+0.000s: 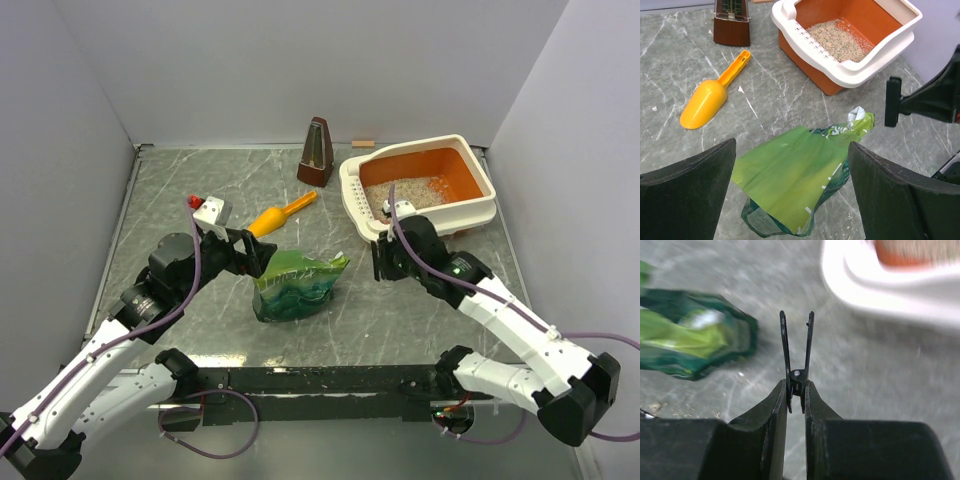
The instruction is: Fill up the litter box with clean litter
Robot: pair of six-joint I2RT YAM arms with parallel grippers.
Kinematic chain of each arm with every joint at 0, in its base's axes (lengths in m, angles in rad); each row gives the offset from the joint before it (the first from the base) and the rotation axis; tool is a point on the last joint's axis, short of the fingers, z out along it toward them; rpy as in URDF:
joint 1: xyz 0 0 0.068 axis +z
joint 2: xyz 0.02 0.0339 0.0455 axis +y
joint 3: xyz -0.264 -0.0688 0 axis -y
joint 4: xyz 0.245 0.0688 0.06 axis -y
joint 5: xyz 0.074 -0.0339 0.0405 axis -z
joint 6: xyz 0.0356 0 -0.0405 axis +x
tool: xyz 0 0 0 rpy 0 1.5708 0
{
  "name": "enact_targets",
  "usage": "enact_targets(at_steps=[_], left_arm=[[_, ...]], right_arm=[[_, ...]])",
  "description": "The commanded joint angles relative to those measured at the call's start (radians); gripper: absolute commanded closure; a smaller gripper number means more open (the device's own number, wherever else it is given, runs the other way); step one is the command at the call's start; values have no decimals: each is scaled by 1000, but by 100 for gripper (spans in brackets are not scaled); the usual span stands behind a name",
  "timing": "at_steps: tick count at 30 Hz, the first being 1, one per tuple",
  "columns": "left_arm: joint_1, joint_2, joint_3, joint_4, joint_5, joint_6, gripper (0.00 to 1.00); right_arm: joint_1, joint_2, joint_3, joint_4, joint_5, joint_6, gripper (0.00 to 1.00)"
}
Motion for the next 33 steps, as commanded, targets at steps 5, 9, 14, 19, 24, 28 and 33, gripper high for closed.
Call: enact_targets(at_steps=[5, 9, 14, 19, 24, 28, 33], left_arm=[[-3, 8, 42, -15, -61, -18, 3], [-2, 19, 48, -48, -127, -37, 3], [-2, 41, 44, -130, -194, -139, 3], [0, 39, -13, -175, -207, -274, 3], [43, 73, -33, -173, -89, -392, 3], [107, 91, -32, -199, -17, -448, 3], [201, 91, -53, -229, 111, -474, 3]], right_arm=[[-17, 125, -94, -174, 65, 240, 100], [-28, 188, -146, -126, 55, 280, 100], [-35, 257, -187, -68, 45, 316, 92], [-37, 283, -197, -30, 67, 325, 40], [-37, 251, -194, -17, 68, 305, 34], [-37, 202, -190, -19, 55, 290, 33], [-37, 136, -190, -14, 28, 270, 32]])
